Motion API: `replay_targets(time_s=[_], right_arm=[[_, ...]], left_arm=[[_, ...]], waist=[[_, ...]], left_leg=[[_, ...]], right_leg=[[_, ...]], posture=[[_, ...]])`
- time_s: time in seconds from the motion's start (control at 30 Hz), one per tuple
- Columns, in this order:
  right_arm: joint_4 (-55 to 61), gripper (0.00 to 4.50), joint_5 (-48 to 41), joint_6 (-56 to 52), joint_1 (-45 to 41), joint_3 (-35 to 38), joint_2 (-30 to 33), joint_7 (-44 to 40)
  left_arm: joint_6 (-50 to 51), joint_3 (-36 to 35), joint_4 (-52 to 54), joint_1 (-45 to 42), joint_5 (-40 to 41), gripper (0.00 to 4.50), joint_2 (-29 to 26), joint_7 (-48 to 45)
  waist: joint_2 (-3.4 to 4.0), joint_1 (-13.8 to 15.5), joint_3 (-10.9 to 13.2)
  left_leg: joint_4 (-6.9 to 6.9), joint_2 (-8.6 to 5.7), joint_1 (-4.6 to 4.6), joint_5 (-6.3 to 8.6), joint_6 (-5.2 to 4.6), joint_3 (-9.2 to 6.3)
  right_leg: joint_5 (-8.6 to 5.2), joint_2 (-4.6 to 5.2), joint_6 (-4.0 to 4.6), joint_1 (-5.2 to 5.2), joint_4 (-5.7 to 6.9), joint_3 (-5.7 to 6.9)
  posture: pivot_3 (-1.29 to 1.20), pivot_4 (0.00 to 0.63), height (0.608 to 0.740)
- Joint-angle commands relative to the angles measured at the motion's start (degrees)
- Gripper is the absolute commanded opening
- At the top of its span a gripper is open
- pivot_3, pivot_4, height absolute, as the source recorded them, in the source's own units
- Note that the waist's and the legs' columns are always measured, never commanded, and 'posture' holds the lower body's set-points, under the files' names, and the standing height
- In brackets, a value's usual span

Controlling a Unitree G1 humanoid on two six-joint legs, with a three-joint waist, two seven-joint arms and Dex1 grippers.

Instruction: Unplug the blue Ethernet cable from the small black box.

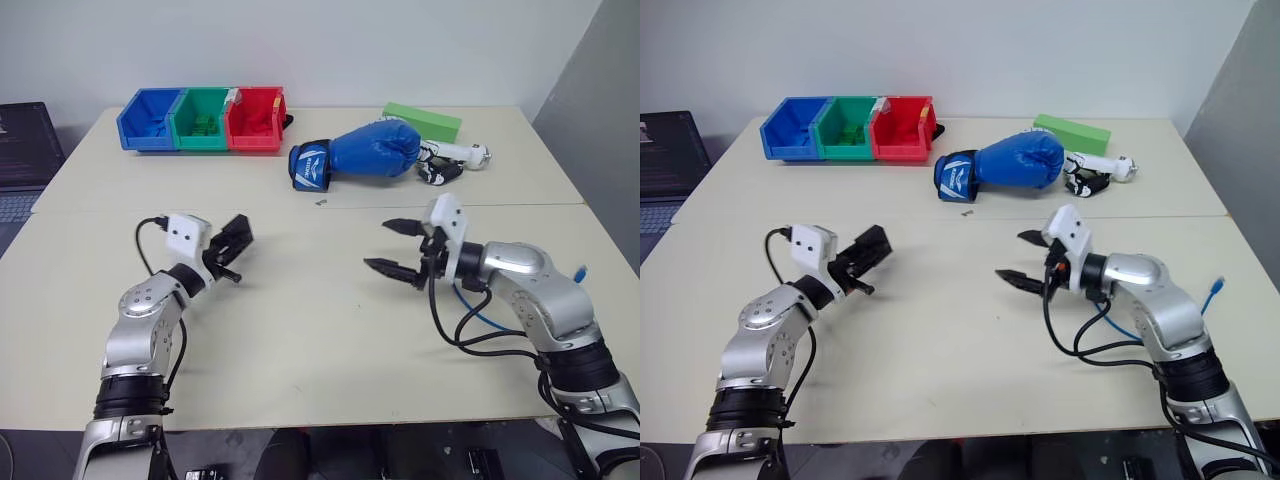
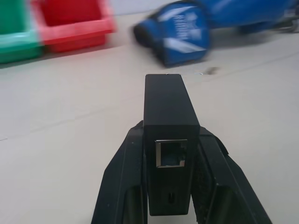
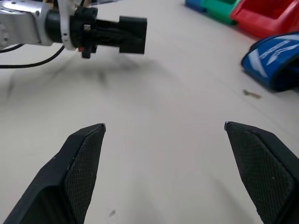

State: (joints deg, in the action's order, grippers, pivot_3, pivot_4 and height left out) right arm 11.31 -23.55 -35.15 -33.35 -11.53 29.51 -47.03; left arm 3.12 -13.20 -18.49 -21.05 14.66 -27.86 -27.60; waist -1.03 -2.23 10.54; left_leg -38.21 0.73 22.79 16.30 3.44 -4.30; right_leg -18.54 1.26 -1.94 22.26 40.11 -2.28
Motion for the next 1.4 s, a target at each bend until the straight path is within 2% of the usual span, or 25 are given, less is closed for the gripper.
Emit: replay_targets(time_s=[0.03, 0.13, 0.17, 0.2, 0.3, 0.43, 0.6, 0.73, 0.83, 0.97, 1.1, 1.23, 1.4], right_arm=[[0.12, 4.34, 0.38, -2.46, -4.75, -0.20, -1.86, 1.30], [-0.74, 4.34, 1.18, -2.69, -6.08, -0.66, -2.34, 1.26], [-0.85, 4.36, 1.37, -2.71, -6.25, -0.70, -2.37, 1.15], [-0.94, 4.36, 1.53, -2.72, -6.32, -0.66, -2.40, 1.01], [-0.57, 4.36, 1.72, -2.97, -6.16, -0.57, -2.33, 0.47], [2.34, 4.36, 0.11, -4.60, -5.08, -0.77, -1.05, -2.15], [4.11, 4.36, -0.44, -5.90, -4.23, -0.71, 0.07, -3.66], [4.69, 4.36, -0.81, -6.52, -3.03, 0.55, 1.19, -3.72], [5.22, 4.36, -1.31, -4.48, 0.48, 3.00, 3.91, -4.92], [5.29, 4.36, -1.16, -0.22, 5.15, 5.98, 6.53, -6.28], [4.80, 4.36, -2.60, 0.46, 8.08, 9.30, 9.86, -8.77], [3.91, 4.36, -3.28, 0.24, 9.40, 11.35, 13.65, -11.08], [2.49, 4.36, -3.73, 0.11, 9.86, 13.74, 17.30, -12.67]], left_arm=[[-6.13, -1.13, -4.79, -1.06, -2.41, 0.77, 1.38, 3.99], [-8.30, -0.80, -7.49, -0.41, -3.03, 0.77, 2.41, 4.33], [-8.49, -1.03, -8.11, -0.22, -3.01, 1.48, 2.73, 4.69], [-8.68, -1.19, -8.56, -0.16, -3.01, 1.59, 2.94, 4.98], [-9.54, -1.17, -9.35, 0.86, -2.74, 2.26, 3.05, 4.30], [-9.44, -1.58, -8.63, 2.56, -1.84, 3.32, 3.33, 4.02], [-4.99, -1.85, -2.35, 5.89, 0.81, 4.39, 2.72, 2.32], [1.67, -0.89, 9.09, 11.20, 1.98, 4.46, 0.24, -0.06], [10.67, 0.75, 19.72, 16.29, 1.10, 4.46, -6.44, -3.99], [15.01, -1.63, 27.48, 20.03, 3.09, 4.46, -12.08, -7.52], [18.53, -5.12, 29.94, 19.95, 7.14, 4.46, -17.30, -13.22], [18.79, -6.71, 28.89, 19.22, 7.53, 4.46, -21.95, -17.46], [19.36, -9.13, 26.95, 16.75, 9.53, 4.46, -24.40, -20.22]], waist=[[-0.01, 0.15, -0.01], [-0.07, 0.54, -0.04], [-0.07, 0.65, -0.04], [-0.07, 0.70, -0.04], [-0.07, 0.51, -0.04], [-0.07, 0.42, -0.05], [-0.07, 0.22, -0.05], [-0.07, 0.06, -0.05], [-0.12, 0.23, -0.06], [-0.07, 0.46, -0.03], [-0.10, 0.49, -0.02], [-0.09, 0.42, -0.02], [-0.09, 0.42, -0.02]], left_leg=[[-0.02, -0.01, 0.00, -0.02, 0.03, -0.01], [-0.03, -0.04, 0.03, -0.04, 0.08, -0.02], [-0.03, -0.04, 0.06, -0.05, 0.09, -0.04], [-0.03, -0.05, 0.08, -0.05, 0.10, -0.06], [-0.03, -0.06, 0.06, -0.04, 0.08, -0.03], [-0.02, -0.02, 0.03, -0.04, 0.07, -0.05], [0.00, -0.01, 0.01, -0.01, 0.02, -0.02], [0.00, 0.01, 0.01, -0.01, 0.01, -0.03], [0.01, 0.05, 0.04, 0.01, -0.01, -0.10], [0.07, 0.02, 0.01, 0.01, -0.02, -0.15], [0.05, -0.01, 0.01, -0.02, -0.07, -0.16], [0.08, 0.00, -0.04, -0.02, -0.08, -0.11], [0.10, 0.01, -0.05, -0.02, -0.08, -0.05]], right_leg=[[0.00, 0.00, -0.01, -0.01, -0.01, 0.02], [0.01, 0.01, -0.02, -0.01, -0.04, 0.05], [0.01, 0.01, -0.02, -0.01, -0.05, 0.08], [0.01, 0.03, -0.02, -0.01, -0.06, 0.10], [0.01, 0.05, -0.02, -0.01, -0.04, 0.08], [0.01, 0.05, -0.02, -0.01, 0.00, 0.08], [0.01, 0.05, -0.02, -0.02, 0.00, 0.05], [0.01, 0.05, -0.02, -0.01, 0.01, 0.03], [0.01, 0.09, -0.01, -0.01, -0.01, 0.03], [0.00, 0.06, -0.01, -0.08, -0.04, 0.03], [0.00, 0.01, -0.01, -0.14, -0.04, 0.05], [0.00, -0.02, -0.01, -0.13, -0.03, 0.08], [0.00, -0.04, -0.01, -0.13, -0.04, 0.09]], posture=[[0.00, 0.150, 0.740], [0.00, 0.150, 0.740], [0.00, 0.150, 0.740], [0.00, 0.150, 0.740], [0.00, 0.150, 0.740], [0.00, 0.150, 0.740], [0.00, 0.150, 0.740], [0.00, 0.150, 0.740], [0.00, 0.150, 0.740], [0.00, 0.150, 0.740], [0.00, 0.150, 0.740], [0.00, 0.150, 0.740], [0.00, 0.150, 0.740]])
